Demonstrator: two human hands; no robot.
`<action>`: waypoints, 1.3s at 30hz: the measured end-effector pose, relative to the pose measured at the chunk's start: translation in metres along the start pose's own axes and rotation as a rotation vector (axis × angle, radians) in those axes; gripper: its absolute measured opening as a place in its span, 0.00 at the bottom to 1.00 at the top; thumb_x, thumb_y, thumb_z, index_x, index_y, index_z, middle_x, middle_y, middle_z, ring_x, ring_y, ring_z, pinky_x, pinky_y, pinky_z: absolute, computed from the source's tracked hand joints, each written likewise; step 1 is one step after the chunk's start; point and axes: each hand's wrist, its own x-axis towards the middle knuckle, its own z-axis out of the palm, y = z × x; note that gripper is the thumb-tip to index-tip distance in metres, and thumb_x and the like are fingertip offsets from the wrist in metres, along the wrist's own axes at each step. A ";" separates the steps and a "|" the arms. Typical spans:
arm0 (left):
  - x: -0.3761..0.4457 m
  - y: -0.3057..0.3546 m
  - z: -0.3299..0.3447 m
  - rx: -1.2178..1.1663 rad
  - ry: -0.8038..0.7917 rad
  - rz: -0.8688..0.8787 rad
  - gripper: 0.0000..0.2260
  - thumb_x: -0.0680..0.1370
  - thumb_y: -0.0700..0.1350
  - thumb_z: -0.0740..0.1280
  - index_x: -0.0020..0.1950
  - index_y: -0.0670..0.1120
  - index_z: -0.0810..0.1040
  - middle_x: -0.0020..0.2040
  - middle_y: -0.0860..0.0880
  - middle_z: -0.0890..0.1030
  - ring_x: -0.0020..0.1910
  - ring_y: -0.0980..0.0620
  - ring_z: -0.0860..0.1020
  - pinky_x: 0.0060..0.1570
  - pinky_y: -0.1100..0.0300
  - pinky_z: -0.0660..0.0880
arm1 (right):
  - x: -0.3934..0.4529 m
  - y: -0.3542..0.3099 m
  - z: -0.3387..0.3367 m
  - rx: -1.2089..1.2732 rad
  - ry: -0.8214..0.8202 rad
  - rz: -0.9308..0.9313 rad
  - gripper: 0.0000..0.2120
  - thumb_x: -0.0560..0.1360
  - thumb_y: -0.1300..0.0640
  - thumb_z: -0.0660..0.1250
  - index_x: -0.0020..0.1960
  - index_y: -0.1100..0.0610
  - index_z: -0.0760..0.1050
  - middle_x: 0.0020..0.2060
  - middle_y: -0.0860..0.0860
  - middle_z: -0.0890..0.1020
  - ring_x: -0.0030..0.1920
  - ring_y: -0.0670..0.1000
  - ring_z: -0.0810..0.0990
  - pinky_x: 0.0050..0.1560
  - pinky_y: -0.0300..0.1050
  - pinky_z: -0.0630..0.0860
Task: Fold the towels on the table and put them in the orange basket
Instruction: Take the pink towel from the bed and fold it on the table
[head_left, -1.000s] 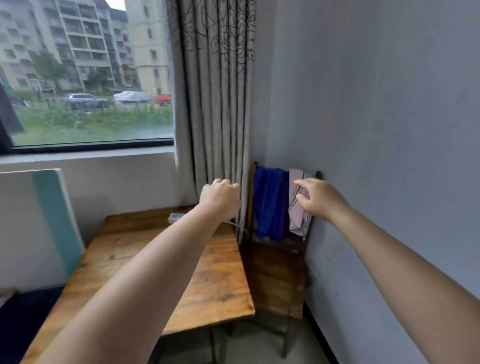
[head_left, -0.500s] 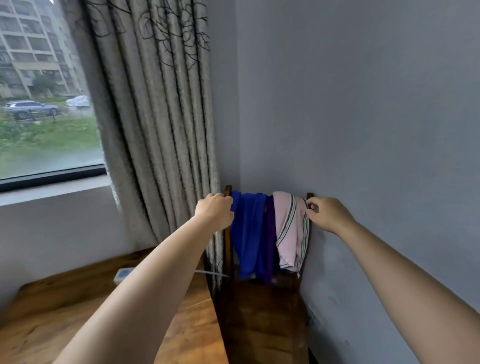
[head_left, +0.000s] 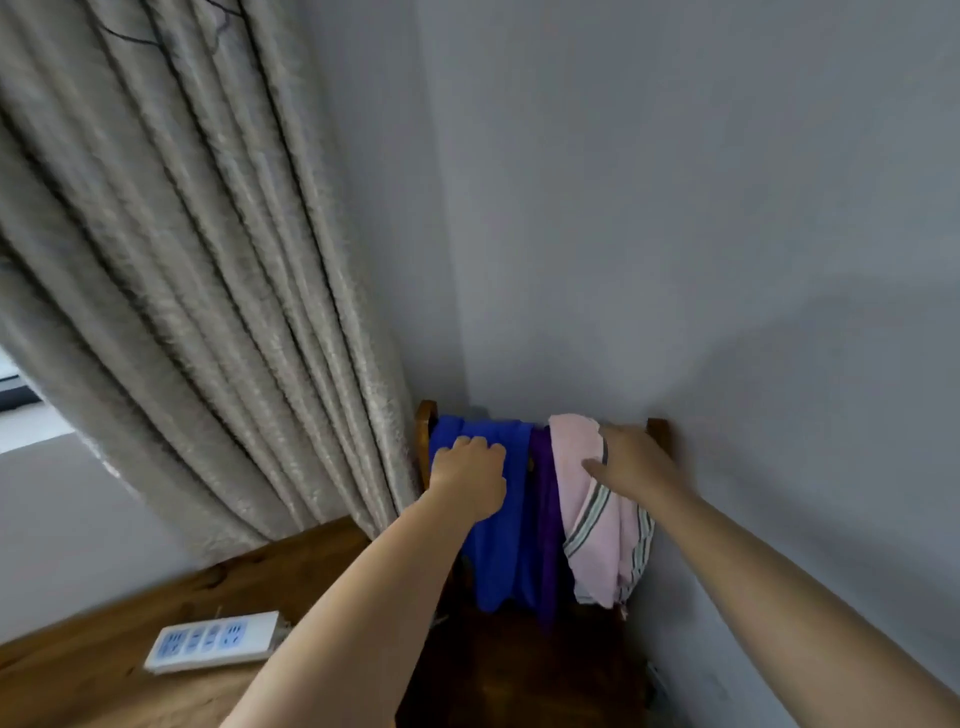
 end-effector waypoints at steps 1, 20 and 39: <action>0.009 0.002 0.003 -0.010 -0.011 -0.007 0.15 0.80 0.47 0.55 0.64 0.41 0.67 0.64 0.42 0.70 0.64 0.43 0.67 0.58 0.50 0.69 | 0.006 0.001 0.005 -0.017 0.008 -0.001 0.26 0.75 0.50 0.64 0.68 0.61 0.66 0.65 0.59 0.72 0.65 0.57 0.70 0.63 0.49 0.71; 0.137 0.038 0.028 -0.558 0.020 -0.116 0.22 0.76 0.54 0.62 0.24 0.49 0.63 0.25 0.53 0.65 0.38 0.51 0.71 0.40 0.60 0.62 | 0.055 0.047 0.033 0.266 0.082 -0.082 0.17 0.74 0.63 0.65 0.62 0.60 0.74 0.56 0.57 0.80 0.56 0.54 0.77 0.55 0.38 0.69; 0.075 0.034 -0.099 -1.128 0.545 0.037 0.06 0.75 0.38 0.67 0.44 0.36 0.82 0.40 0.49 0.76 0.42 0.52 0.72 0.33 0.76 0.66 | 0.032 0.001 -0.098 0.427 0.490 -0.200 0.07 0.71 0.69 0.66 0.47 0.67 0.80 0.45 0.63 0.83 0.47 0.60 0.80 0.46 0.41 0.68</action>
